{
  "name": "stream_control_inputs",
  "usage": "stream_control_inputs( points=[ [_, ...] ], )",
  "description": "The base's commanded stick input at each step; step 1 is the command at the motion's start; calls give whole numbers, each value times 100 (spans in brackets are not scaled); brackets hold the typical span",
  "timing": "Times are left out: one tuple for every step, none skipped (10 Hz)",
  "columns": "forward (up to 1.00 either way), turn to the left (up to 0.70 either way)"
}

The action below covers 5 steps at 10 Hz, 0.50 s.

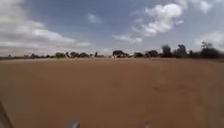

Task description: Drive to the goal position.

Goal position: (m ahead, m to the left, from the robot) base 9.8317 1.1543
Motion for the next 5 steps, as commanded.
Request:
stream_control_inputs(
  points=[
    [70,0],
    [70,0],
    [70,0],
    [70,0],
    [70,0]
  ],
)
